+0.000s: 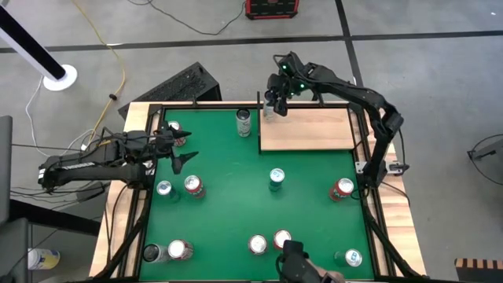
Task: Sort soda cans
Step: Put the middle white soda can on the shelf
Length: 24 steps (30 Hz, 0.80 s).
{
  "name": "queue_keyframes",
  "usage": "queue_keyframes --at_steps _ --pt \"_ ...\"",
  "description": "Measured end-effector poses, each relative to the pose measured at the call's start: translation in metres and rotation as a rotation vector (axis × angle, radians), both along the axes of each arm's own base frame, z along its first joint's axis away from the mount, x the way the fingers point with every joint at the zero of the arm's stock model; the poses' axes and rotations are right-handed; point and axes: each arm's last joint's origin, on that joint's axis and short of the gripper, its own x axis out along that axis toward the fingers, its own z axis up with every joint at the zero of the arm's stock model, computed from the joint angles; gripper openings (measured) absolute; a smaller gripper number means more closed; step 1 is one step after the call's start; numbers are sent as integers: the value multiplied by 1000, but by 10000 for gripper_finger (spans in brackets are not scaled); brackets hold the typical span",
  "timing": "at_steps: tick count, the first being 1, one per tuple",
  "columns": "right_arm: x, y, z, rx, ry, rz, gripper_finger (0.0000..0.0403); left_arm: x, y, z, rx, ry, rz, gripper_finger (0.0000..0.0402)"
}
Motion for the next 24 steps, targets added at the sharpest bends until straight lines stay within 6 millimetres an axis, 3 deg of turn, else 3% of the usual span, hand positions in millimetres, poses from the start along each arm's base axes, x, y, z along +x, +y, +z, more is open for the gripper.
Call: queue_keyframes --at_steps 24 --pt "1 -14 -17 -1 1 -5 283 0 0 0 1 0 0 368"
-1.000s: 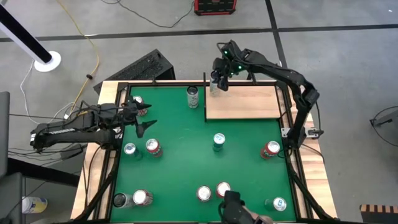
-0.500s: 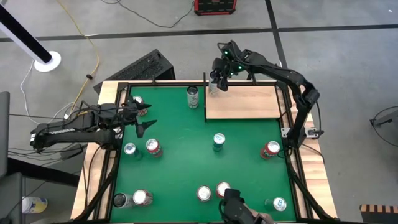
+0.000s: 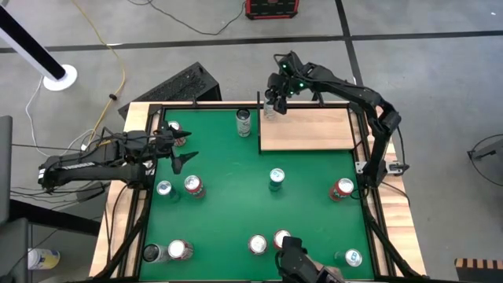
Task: Sort soda cans
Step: Put the middle white soda can on the shelf, then put the top right blue soda can on the shelf
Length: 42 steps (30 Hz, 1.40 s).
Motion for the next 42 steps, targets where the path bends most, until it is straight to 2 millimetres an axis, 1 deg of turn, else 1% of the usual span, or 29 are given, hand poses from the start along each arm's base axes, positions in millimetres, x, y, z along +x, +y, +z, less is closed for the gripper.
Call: queue_keyframes --at_steps 4,5,7,10,12,16,19,23,26,28,30,33,37,42 --pt "0 0 0 0 2 1 283 0 0 0 0 0 0 368" --pt "0 0 0 1 3 1 289 0 0 0 0 0 0 368" --pt "0 0 -1 3 5 1 318 0 0 0 0 0 0 368" --pt "0 0 -1 5 8 0 373 0 0 0 0 0 0 368" --pt "0 0 -1 -4 17 -11 387 0 0 0 0 0 0 368" --pt "-4 2 4 -24 22 -26 369 0 0 0 0 0 0 368" --pt "-10 7 18 -49 3 -33 359 0 0 0 1 -1 -1 368" --pt "-20 18 40 -77 -30 -29 358 0 0 0 2 -5 0 368" --pt "-29 34 61 -96 -66 -19 358 0 0 0 2 -5 0 368" --pt "-37 48 75 -73 -95 -13 358 0 0 1 2 -6 0 368" --pt "-42 65 87 -34 -125 25 358 0 0 1 2 -6 0 368" --pt "-51 93 99 45 -135 103 358 0 0 1 2 -7 -1 368" --pt "-56 134 104 130 -75 207 358 0 0 1 -7 -11 -3 368" --pt "-50 184 103 218 8 328 358 0 0 1 -40 -26 1 368"
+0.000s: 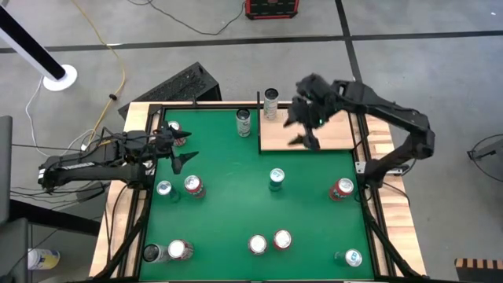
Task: Sort soda cans
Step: Put the top right blue soda can on the shelf
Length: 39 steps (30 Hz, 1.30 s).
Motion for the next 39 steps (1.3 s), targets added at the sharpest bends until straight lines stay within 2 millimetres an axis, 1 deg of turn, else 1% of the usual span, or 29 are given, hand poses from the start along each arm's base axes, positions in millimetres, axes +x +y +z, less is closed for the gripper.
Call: queue_keyframes --at_steps 3,5,10,13,16,19,22,26,30,32,34,36,39 --pt "4 26 -3 32 40 65 359 0 0 0 -15 -6 2 368" --pt "8 42 -9 34 76 86 359 0 -1 0 -23 -6 -18 368" --pt "10 74 -40 47 115 65 359 1 -1 0 -15 -6 -51 368" --pt "3 92 -57 73 103 34 359 0 -1 0 -20 -4 -49 368" --pt "-6 109 -70 51 33 -20 359 0 -1 -1 -2 14 -54 368" --pt "-11 123 -79 1 -105 -75 359 0 -1 -1 8 16 -57 368" --pt "-14 130 -88 -12 -164 -115 359 1 -1 1 14 -2 -57 368" --pt "-12 135 -88 24 -186 -129 359 0 -1 0 11 9 -58 368" --pt "-5 139 -88 9 -232 -99 359 0 -2 -1 15 17 -60 368" --pt "2 139 -87 -10 -267 -84 359 0 -2 -1 16 16 -60 368" --pt "5 137 -93 -49 -247 -64 359 1 -1 0 23 15 -62 368" --pt "13 135 -99 -86 -243 -47 359 0 -2 0 26 14 -63 368" --pt "22 132 -108 -98 -218 -61 359 0 -2 0 26 15 -63 368"
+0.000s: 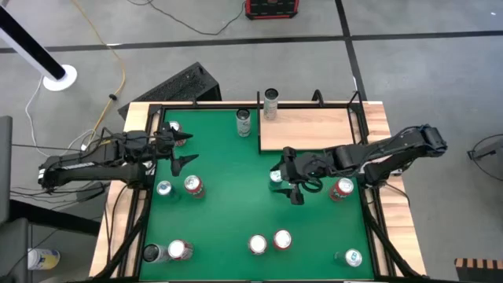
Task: Sort soda cans
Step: Put the top right blue soda can on the shelf
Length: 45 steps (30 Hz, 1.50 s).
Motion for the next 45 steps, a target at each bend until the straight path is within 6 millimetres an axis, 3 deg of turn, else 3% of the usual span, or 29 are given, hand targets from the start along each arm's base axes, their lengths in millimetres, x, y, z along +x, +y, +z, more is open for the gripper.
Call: queue_keyframes --at_steps 10,18,22,27,31,45 --pt "15 -7 -8 -5 8 -104 354 0 0 -1 -2 15 -4 368" --pt "23 -5 -29 -88 74 -208 344 -1 0 -3 -18 30 -8 368" --pt "19 -5 -36 -81 55 -214 338 -1 -1 -5 -26 48 -15 368" --pt "-6 -12 -55 -62 8 -259 330 -1 -1 -6 -36 53 -19 368" --pt "-20 -18 -68 14 -125 -290 330 -1 -1 -6 -39 52 -17 368" --pt "-21 -17 -76 37 -163 -269 332 -2 -1 -7 -46 63 -17 368"
